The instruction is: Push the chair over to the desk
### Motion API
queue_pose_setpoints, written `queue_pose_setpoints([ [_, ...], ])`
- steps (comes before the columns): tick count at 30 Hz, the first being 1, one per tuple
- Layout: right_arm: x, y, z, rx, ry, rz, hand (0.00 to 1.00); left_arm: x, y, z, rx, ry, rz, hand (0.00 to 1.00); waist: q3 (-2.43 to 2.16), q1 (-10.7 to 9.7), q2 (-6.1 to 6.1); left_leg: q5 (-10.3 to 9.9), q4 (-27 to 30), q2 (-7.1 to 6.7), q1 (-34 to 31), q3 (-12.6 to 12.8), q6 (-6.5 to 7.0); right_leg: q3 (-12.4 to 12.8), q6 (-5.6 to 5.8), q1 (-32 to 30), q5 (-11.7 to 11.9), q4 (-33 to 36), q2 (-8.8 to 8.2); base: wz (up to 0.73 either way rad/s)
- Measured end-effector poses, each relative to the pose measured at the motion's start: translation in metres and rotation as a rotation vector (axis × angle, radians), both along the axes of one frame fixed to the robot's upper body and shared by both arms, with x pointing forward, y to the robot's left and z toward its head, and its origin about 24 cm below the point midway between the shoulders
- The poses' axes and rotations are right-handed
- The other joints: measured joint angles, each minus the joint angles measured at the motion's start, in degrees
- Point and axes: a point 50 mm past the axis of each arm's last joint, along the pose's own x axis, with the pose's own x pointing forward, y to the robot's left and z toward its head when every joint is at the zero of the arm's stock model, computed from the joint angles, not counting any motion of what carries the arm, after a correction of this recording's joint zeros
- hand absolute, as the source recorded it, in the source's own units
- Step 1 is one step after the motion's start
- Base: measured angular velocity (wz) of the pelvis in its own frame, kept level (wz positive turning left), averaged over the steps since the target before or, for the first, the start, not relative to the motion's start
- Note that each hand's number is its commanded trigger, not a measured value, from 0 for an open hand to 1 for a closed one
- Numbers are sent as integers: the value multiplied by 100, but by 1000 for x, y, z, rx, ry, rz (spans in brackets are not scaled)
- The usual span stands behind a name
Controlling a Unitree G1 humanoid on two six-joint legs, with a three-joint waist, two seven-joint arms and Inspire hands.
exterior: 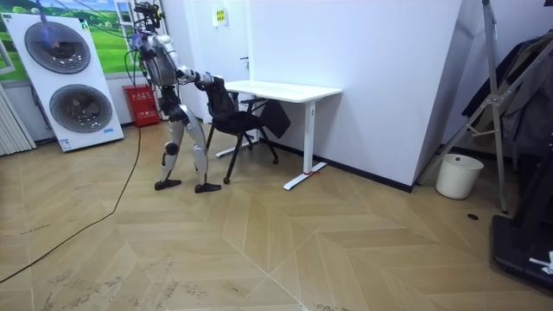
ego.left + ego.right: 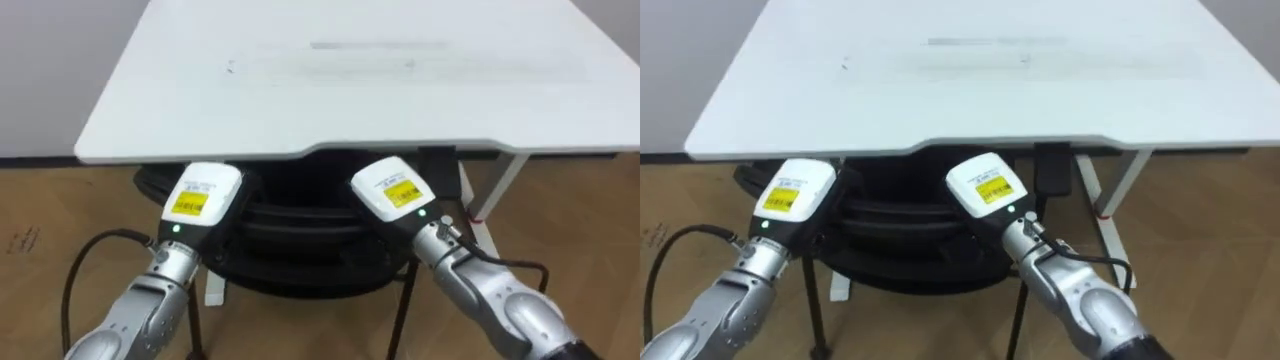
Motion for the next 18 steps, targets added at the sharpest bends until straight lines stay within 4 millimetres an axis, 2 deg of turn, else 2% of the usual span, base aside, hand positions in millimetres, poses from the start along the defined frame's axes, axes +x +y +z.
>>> queue_pose_setpoints([
  [1, -3, -1, -3, -9, 22, 13, 100, -7, 1, -3, 1, 10, -1, 100, 16, 1, -34, 14, 508, 69, -62, 157, -26, 22, -25, 100, -151, 108, 13, -9],
  [2, -5, -1, -5, -9, 32, 15, 100, -9, 1, -5, 0, 18, -2, 100, 18, -1, -36, 35, 796, 105, -129, 190, -60, 21, -33, 152, -211, 125, 26, -11],
  [3, -8, -2, -8, -8, 45, 15, 100, -12, 1, -8, 0, 32, -2, 100, 34, -2, -58, 132, 1400, 205, -285, 285, -214, 71, -40, 278, -336, 173, 55, -5],
  [4, -10, -3, -10, -12, 59, 13, 100, -15, -1, -10, -2, 44, -6, 100, 57, -12, -65, 297, 1943, 341, -515, 351, -317, 70, -55, 433, -437, 172, 98, -4],
  [5, -12, -6, -12, -17, 65, 16, 100, -16, -3, -12, -4, 51, -12, 100, 68, -12, -84, 527, 2409, 462, -697, 427, -298, 60, -92, 526, -506, 167, 108, 0],
  [7, -13, -8, -14, -16, 72, 17, 100, -17, -4, -14, -6, 60, -14, 100, 91, -37, -120, 832, 2709, 570, -826, 486, -274, 32, -148, 640, -562, 135, 137, 8],
  [8, -13, -8, -15, -14, 70, 17, 100, -18, -5, -15, -10, 62, -13, 100, 106, -48, -145, 919, 2741, 587, -861, 481, -270, 36, -216, 675, -599, 95, 157, 9],
  [9, -13, -8, -15, -15, 71, 16, 100, -18, -5, -15, -11, 63, -12, 100, 103, -51, -167, 890, 2698, 584, -875, 469, -276, 47, -238, 677, -603, 62, 162, 19],
  [11, -12, -10, -13, -17, 62, 8, 100, -14, -8, -14, -17, 54, -21, 100, 151, -144, -251, 579, 2247, 500, -1156, 445, -277, 87, -290, 669, -586, -44, 158, 21],
  [12, -12, -11, -13, -19, 61, 7, 100, -14, -9, -14, -17, 54, -22, 100, 156, -137, -261, 552, 2093, 434, -1232, 433, -261, 125, -293, 663, -585, -56, 159, -4],
  [13, -11, -14, -13, -27, 59, 5, 100, -14, -11, -15, -17, 55, -23, 100, 152, -120, -265, 543, 1668, 267, -1382, 391, -239, 171, -292, 647, -581, -67, 149, -17],
  [14, -12, -15, -13, -32, 58, 7, 100, -15, -12, -16, -19, 56, -23, 100, 149, -103, -263, 544, 1427, 195, -1402, 357, -240, 201, -290, 621, -572, -72, 147, -27],
  [15, -12, -17, -12, -37, 56, 13, 100, -16, -15, -17, -26, 56, -25, 100, 140, -49, -255, 564, 825, 39, -1441, 272, -211, 252, -281, 599, -553, -90, 147, -37],
  [16, -12, -19, -13, -39, 56, 15, 100, -17, -18, -18, -29, 57, -29, 100, 131, 45, -270, 710, 412, -100, -1458, 250, -113, 363, -259, 575, -529, -98, 148, -43],
  [17, -13, -19, -13, -41, 60, 17, 100, -18, -19, -19, -32, 60, -26, 100, 110, 82, -266, 811, 277, -164, -1432, 214, -80, 426, -250, 583, -498, -130, 150, -38],
  [18, -14, -19, -15, -44, 66, 18, 100, -21, -19, -21, -32, 62, -25, 100, 44, 89, -270, 948, 38, -239, -1370, 208, -29, 493, -208, 591, -432, -210, 155, -25],
])
